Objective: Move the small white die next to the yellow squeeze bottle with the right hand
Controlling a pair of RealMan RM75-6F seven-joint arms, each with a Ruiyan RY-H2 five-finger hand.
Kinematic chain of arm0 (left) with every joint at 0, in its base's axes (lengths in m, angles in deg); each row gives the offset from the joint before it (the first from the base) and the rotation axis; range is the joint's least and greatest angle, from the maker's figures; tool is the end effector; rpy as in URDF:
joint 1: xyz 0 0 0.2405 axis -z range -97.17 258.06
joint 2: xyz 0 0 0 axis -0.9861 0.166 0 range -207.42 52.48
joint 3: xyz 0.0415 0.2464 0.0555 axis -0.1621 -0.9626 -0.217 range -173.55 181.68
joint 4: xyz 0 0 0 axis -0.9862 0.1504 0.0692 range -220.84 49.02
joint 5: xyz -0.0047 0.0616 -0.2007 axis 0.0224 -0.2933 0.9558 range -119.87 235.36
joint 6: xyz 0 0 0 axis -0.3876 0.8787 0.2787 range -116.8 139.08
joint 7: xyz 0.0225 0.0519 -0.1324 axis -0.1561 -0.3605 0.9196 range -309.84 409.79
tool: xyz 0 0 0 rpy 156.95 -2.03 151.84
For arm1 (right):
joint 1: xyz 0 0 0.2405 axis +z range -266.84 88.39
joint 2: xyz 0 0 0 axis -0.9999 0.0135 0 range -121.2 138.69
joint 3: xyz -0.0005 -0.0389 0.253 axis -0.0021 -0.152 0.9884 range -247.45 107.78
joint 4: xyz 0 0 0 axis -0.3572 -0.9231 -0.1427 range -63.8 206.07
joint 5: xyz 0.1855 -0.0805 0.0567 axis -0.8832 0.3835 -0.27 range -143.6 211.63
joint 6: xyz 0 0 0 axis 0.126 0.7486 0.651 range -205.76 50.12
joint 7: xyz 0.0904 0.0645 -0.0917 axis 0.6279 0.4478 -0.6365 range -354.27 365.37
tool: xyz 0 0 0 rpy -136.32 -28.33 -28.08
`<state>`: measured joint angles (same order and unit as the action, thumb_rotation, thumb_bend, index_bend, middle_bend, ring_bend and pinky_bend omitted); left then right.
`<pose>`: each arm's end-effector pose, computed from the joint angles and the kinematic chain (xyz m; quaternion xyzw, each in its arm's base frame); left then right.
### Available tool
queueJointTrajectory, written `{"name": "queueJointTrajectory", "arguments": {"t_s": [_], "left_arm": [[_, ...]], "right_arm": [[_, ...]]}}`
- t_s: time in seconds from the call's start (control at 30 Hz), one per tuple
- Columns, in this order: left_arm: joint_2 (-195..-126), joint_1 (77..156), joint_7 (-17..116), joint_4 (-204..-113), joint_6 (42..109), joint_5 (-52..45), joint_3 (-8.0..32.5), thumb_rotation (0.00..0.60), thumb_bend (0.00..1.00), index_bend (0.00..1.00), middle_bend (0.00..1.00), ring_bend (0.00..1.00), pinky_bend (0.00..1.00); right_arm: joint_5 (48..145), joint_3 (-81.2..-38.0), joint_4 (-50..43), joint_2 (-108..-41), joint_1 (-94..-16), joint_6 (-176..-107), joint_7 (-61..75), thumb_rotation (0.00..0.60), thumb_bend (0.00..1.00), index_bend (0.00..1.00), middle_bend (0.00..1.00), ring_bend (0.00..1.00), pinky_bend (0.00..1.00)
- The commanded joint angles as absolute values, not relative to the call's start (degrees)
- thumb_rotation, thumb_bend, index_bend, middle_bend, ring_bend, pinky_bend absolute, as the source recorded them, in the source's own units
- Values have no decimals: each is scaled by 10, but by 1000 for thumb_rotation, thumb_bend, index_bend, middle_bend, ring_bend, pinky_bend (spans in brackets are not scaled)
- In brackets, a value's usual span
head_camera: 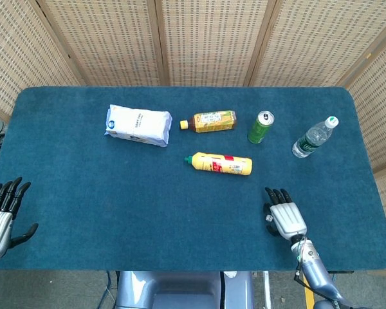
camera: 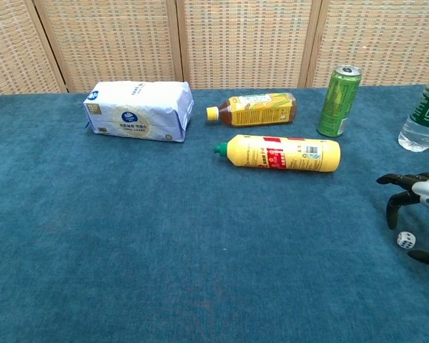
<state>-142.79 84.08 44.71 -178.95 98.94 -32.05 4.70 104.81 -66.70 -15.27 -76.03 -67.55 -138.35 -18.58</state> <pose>-0.3020 0.1657 0.1487 -0.6192 -0.3588 -0.3804 0.5858 -0.2649 -0.2489 -0.0006 0.7274 -0.4113 0.2617 0.4829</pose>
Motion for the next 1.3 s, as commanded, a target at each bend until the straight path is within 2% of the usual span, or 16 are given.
{"name": "queueJointTrajectory", "arguments": {"t_s": [0.03,0.93,1.3], "left_arm": [[-1428,841,447,-1790,989,-321,47,600,269,0,0,0,0],[-1428,843,448,-1790,983,-320,45,600,269,0,0,0,0],[-1428,843,449,-1789,984,-322,45,600,269,0,0,0,0]], "right_arm": [[1048,-668,-152,-761,-675,-1384,-186,600,337,406,40,0,0],[1042,-671,-137,-775,-666,-1388,-185,600,337,465,93,12,0],[1040,-670,-127,-781,-665,-1391,-181,600,338,528,121,29,0]]}}
